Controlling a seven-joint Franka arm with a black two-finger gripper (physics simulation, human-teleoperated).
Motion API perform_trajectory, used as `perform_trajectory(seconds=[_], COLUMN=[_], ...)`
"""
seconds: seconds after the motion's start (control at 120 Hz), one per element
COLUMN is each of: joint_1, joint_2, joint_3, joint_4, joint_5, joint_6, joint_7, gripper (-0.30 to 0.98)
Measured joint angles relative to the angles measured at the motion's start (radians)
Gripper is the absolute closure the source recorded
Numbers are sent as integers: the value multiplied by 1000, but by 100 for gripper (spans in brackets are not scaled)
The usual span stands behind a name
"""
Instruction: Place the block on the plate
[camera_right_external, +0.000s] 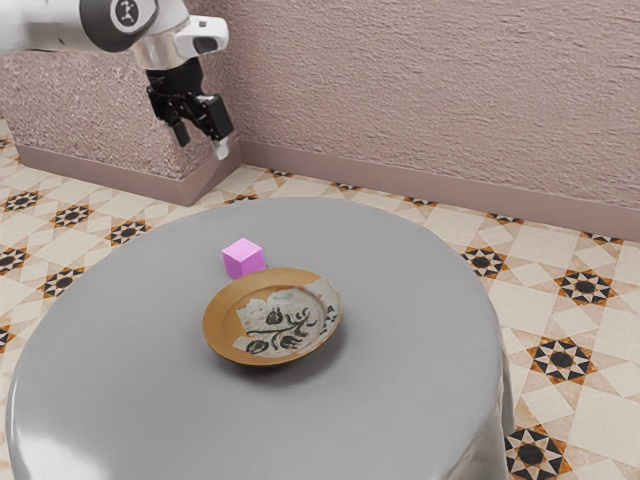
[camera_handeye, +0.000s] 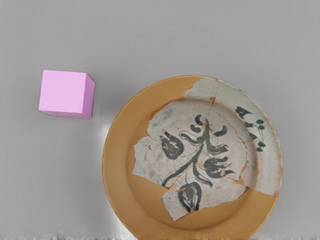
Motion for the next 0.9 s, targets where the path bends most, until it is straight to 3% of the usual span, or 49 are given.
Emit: perform_trajectory(seconds=[0.342, 0.692, 0.9], joint_1=[2, 49, 99], joint_2=[22, 295, 388], joint_3=[0, 32, 31], joint_4=[-2, 73, 76], joint_5=[0, 30, -4], joint_6=[-5, 110, 210], joint_7=[-4, 87, 153], gripper=[0, 0, 0])
